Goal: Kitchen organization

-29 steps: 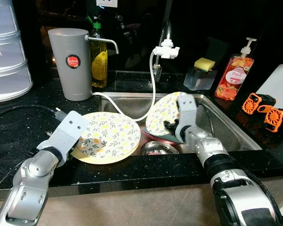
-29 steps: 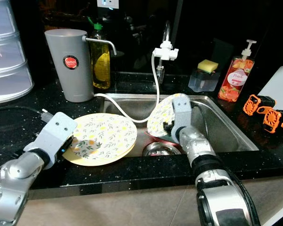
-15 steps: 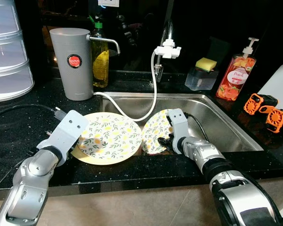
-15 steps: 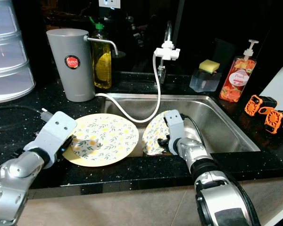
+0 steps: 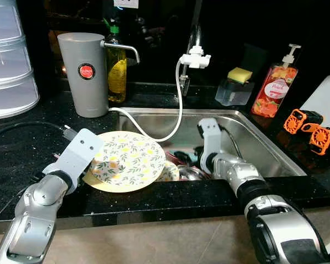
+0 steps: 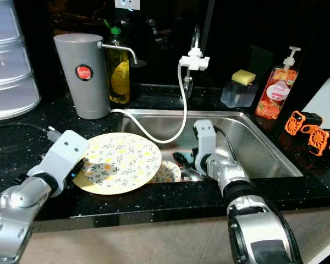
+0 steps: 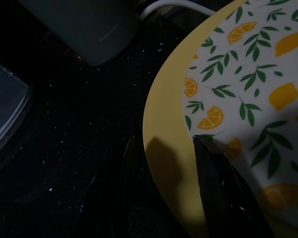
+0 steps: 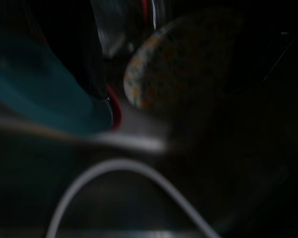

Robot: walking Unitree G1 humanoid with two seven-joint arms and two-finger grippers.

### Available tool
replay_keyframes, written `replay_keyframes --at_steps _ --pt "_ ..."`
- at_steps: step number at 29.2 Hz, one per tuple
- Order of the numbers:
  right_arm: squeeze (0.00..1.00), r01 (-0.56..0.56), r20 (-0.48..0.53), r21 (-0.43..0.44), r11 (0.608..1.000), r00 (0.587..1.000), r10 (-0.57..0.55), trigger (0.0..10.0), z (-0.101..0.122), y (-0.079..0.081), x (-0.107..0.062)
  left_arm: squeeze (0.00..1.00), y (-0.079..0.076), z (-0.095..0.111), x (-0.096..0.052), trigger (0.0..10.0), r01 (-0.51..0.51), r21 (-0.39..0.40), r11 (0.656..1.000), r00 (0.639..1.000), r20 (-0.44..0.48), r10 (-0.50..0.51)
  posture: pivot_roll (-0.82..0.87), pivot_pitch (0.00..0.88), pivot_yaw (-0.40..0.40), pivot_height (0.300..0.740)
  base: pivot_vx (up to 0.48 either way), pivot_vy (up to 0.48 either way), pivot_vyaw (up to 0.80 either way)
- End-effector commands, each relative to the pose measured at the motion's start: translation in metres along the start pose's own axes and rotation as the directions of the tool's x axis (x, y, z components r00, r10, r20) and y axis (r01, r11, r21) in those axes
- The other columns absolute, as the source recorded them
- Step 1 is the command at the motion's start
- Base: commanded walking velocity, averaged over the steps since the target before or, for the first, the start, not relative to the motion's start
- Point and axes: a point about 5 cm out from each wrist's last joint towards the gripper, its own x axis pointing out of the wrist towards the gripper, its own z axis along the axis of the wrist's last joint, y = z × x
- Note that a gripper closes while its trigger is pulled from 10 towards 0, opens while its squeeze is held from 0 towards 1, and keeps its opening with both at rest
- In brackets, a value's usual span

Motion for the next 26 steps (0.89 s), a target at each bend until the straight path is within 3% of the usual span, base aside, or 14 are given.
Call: replay_keyframes --at_steps 1,6,8,10,14,15,19,22,26 --pt "0.0 -0.048 0.067 0.077 0.996 0.997 0.042 10.0 0.013 0.001 -0.003 0.0 -0.003 -0.009 0.001 10.0 0.023 -0.003 1.0 0.999 -0.047 -0.023 0.19 0.067 -0.123 0.74 0.0 0.0 0.0" --pt "0.0 -0.137 0.082 0.136 0.981 0.989 0.127 10.0 0.018 0.006 -0.005 0.0 -0.003 -0.009 0.001 10.0 0.023 -0.003 1.0 0.999 -0.046 -0.023 0.19 0.059 -0.12 0.74 0.0 0.0 0.0" --pt "0.0 -0.171 0.05 0.096 0.98 0.985 0.167 10.0 0.012 0.01 -0.005 0.0 -0.003 -0.008 0.001 10.0 0.022 -0.002 1.0 0.999 -0.044 -0.022 0.19 0.059 -0.12 0.74 0.0 0.0 0.0" --pt "0.0 -0.25 -0.047 0.034 0.968 0.967 0.252 10.0 -0.009 0.017 -0.007 0.0 -0.002 -0.008 0.001 10.0 0.02 -0.003 1.0 0.999 -0.042 -0.02 0.19 0.059 -0.12 0.74 0.0 0.0 0.0" --pt "0.0 -0.277 -0.074 0.025 0.961 0.958 0.278 10.0 -0.015 0.019 -0.009 0.0 -0.002 -0.009 0.001 10.0 0.02 -0.004 1.0 0.999 -0.043 -0.02 0.19 0.054 -0.122 0.74 0.0 0.0 0.0" --pt "0.0 -0.325 -0.088 0.064 0.944 0.94 0.33 10.0 -0.02 0.02 -0.012 0.0 -0.003 -0.009 0.002 10.0 0.02 -0.004 1.0 0.999 -0.043 -0.02 0.19 0.053 -0.123 0.74 0.0 0.0 0.0" --pt "0.0 -0.316 -0.15 0.148 0.937 0.93 0.337 10.0 -0.04 0.02 -0.015 0.0 -0.004 -0.009 0.002 10.0 0.02 -0.006 1.0 0.999 -0.043 -0.021 0.19 0.053 -0.123 0.74 0.0 0.0 0.0" --pt "0.0 -0.321 -0.146 0.183 0.929 0.926 0.349 10.0 -0.041 0.022 -0.016 0.0 -0.004 -0.009 0.002 10.0 0.02 -0.007 1.0 0.999 -0.042 -0.02 0.19 0.053 -0.123 0.74 0.0 0.0 0.0" --pt "0.0 -0.304 -0.144 0.162 0.939 0.934 0.328 10.0 -0.041 0.021 -0.016 0.0 -0.004 -0.008 0.002 10.0 0.02 -0.007 1.0 0.999 -0.039 -0.02 0.19 0.054 -0.124 0.74 0.0 0.0 0.0"
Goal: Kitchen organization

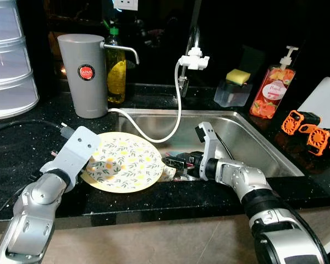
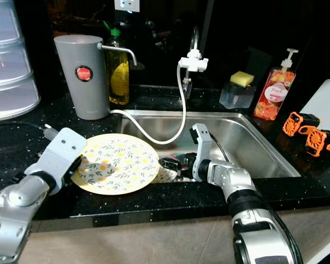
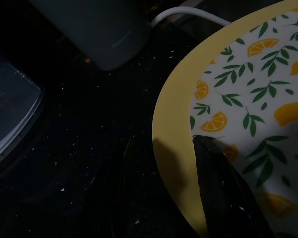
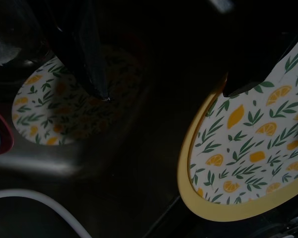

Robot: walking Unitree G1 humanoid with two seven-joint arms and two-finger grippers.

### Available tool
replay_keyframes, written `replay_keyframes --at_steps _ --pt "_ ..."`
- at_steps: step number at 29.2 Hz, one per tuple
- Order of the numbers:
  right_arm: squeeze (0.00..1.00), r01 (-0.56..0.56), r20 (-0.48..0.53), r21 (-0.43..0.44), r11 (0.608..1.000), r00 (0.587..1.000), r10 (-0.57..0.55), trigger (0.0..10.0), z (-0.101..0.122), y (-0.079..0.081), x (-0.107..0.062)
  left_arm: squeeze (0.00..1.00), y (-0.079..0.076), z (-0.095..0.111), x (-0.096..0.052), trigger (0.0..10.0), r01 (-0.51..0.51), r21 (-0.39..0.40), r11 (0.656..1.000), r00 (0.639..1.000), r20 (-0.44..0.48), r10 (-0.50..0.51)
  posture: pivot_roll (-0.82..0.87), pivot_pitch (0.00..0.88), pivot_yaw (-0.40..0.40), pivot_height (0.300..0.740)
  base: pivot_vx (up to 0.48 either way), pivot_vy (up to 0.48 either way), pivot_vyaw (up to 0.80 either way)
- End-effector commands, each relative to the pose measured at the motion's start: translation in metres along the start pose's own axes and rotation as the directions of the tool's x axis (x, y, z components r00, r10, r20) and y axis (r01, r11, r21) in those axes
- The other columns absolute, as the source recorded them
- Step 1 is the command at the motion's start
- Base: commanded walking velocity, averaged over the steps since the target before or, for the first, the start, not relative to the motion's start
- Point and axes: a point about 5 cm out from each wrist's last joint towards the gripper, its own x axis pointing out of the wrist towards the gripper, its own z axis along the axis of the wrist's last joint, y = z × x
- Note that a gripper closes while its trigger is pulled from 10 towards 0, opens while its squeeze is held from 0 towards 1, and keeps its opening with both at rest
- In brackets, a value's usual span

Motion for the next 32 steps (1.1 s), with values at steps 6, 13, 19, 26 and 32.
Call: replay_keyframes --at_steps 6,13,19,26,32 --pt "0.0 0.016 -0.05 0.014 1.0 0.999 -0.016 10.0 -0.012 -0.001 -0.001 0.0 -0.006 -0.008 0.003 10.0 0.037 -0.004 0.999 0.998 -0.045 -0.037 0.19 0.056 -0.123 0.74 0.0 0.0 0.0" --pt "0.0 -0.188 -0.02 0.209 0.96 0.98 0.196 10.0 -0.02 0.033 0.013 0.0 -0.004 -0.01 0.005 10.0 -0.006 0.022 1.0 0.999 -0.049 0.007 0.19 0.06 -0.124 0.74 0.0 0.0 0.0" --pt "0.0 -0.274 0.095 0.342 0.899 0.962 0.257 10.0 -0.007 0.046 0.017 0.0 0.0 -0.01 0.005 10.0 -0.083 0.046 0.995 0.995 -0.051 0.086 0.19 0.061 -0.131 0.74 0.0 0.0 0.0" --pt "0.0 -0.272 0.122 0.354 0.895 0.962 0.244 10.0 0.0 0.052 0.021 0.0 0.011 -0.001 0.008 10.0 -0.174 0.053 0.983 0.985 -0.002 0.174 0.19 0.06 -0.126 0.74 0.0 0.0 0.0" --pt "0.0 -0.304 0.103 0.323 0.896 0.953 0.285 10.0 -0.001 0.075 0.033 0.0 0.004 0.027 0.014 10.0 -0.156 0.08 0.984 0.98 0.14 0.144 0.19 0.06 -0.125 0.74 0.0 0.0 0.0"
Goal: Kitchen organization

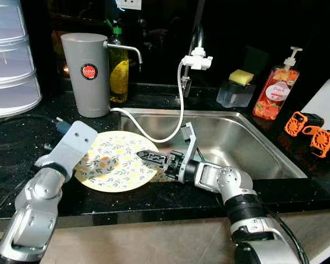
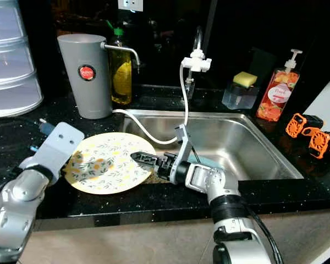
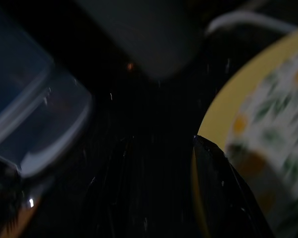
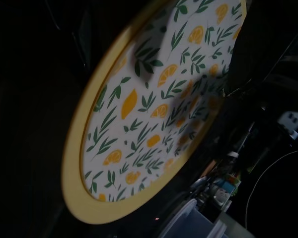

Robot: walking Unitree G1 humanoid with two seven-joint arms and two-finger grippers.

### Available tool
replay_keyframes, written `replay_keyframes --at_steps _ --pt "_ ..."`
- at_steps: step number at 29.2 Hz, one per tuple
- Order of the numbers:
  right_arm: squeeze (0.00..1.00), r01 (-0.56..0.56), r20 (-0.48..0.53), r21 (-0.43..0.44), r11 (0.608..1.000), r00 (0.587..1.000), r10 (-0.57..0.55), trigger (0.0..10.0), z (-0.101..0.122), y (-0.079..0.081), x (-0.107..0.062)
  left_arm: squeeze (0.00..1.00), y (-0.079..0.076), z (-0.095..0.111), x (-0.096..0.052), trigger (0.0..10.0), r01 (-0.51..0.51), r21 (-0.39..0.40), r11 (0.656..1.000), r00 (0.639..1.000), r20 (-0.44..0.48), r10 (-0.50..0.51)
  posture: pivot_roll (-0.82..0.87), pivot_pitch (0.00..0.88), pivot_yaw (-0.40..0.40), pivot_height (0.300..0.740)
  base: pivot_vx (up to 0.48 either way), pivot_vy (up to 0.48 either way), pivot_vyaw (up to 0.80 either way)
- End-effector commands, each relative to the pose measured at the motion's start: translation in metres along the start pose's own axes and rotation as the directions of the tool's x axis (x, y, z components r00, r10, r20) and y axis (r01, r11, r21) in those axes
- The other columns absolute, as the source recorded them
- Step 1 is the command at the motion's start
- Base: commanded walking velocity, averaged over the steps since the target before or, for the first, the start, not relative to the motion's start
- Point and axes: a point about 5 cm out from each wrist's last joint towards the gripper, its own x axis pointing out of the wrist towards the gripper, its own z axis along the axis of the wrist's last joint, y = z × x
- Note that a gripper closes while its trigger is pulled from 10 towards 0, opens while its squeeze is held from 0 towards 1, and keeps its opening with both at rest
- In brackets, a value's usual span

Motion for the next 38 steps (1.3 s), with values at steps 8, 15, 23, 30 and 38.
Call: replay_keyframes --at_steps 8,15,23,30,38 --pt "0.0 -0.048 -0.065 -0.038 0.998 0.997 0.046 10.0 -0.015 0.02 0.022 0.0 -0.019 0.03 0.005 10.0 0.121 -0.068 0.99 0.986 0.123 -0.112 0.19 0.06 -0.125 0.74 0.0 0.0 0.0" --pt "0.0 0.137 0.036 -0.17 0.976 0.991 -0.132 10.0 0.002 0.003 0.02 0.0 -0.008 0.022 -0.011 10.0 0.129 -0.279 0.952 0.988 0.12 -0.099 0.19 0.067 -0.123 0.74 0.0 0.0 0.0" --pt "0.0 0.184 0.172 -0.118 0.976 0.972 -0.162 10.0 0.021 0.003 0.019 0.0 0.002 0.012 -0.04 10.0 0.208 -0.352 0.912 0.973 0.169 -0.157 0.2 0.071 -0.131 0.74 0.0 0.0 0.0" --pt "0.0 0.209 0.215 -0.124 0.97 0.96 -0.179 10.0 0.028 0.0 0.016 0.0 0.02 -0.014 -0.05 10.0 0.048 -0.249 0.967 0.999 0.024 -0.043 0.22 0.075 -0.138 0.74 0.0 0.0 0.0" --pt "0.0 0.241 0.23 -0.113 0.964 0.95 -0.21 10.0 0.029 -0.008 0.007 0.0 0.018 -0.043 -0.035 10.0 -0.118 -0.342 0.932 0.988 -0.136 0.075 0.21 0.07 -0.142 0.74 0.0 0.0 0.0"
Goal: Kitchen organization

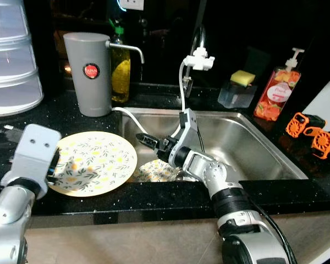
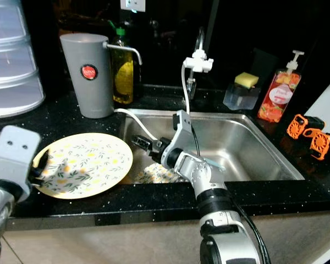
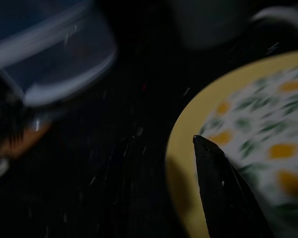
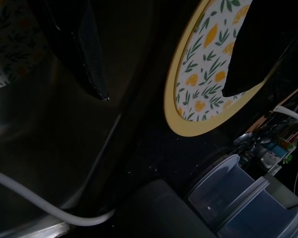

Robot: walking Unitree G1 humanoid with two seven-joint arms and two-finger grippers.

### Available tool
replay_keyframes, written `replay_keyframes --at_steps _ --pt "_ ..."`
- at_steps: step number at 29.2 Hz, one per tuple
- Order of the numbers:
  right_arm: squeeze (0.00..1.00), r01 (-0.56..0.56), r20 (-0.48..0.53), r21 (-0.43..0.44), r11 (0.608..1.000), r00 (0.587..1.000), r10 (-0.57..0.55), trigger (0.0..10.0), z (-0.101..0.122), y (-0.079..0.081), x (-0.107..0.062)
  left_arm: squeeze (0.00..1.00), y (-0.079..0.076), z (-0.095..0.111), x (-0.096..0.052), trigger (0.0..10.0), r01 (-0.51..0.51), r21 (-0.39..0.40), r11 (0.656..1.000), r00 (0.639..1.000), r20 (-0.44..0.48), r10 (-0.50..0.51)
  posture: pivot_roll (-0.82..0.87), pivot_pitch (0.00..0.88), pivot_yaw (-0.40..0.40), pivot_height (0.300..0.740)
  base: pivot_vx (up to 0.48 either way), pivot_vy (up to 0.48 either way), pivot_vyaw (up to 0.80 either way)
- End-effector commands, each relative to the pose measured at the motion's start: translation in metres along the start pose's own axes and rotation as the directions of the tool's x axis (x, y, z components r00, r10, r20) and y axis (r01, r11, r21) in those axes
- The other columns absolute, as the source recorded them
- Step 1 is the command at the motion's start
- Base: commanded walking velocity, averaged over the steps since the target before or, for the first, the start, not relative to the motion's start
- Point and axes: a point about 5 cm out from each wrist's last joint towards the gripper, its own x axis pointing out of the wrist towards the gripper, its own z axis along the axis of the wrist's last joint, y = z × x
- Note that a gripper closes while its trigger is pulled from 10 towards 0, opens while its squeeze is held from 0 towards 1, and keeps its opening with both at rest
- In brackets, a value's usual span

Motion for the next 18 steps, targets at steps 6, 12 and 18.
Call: replay_keyframes --at_steps 6,12,18 --pt "0.0 0.043 0.04 -0.002 0.999 0.998 -0.043 10.0 0.009 -0.009 -0.009 0.0 -0.02 -0.017 0.018 10.0 0.11 -0.251 0.962 0.987 -0.087 -0.136 0.19 0.063 -0.128 0.74 0.0 0.0 0.0" --pt "0.0 0.052 0.088 -0.025 0.998 0.995 -0.05 10.0 0.025 -0.009 -0.013 0.0 -0.033 -0.029 0.024 10.0 0.172 -0.325 0.93 0.96 -0.155 -0.231 0.18 0.06 -0.122 0.74 0.0 0.0 0.0" --pt "0.0 0.029 0.121 -0.062 0.998 0.992 -0.022 10.0 0.038 -0.001 -0.014 0.0 -0.041 -0.023 0.032 10.0 0.169 -0.341 0.925 0.959 -0.16 -0.234 0.17 0.061 -0.123 0.74 0.0 0.0 0.0"
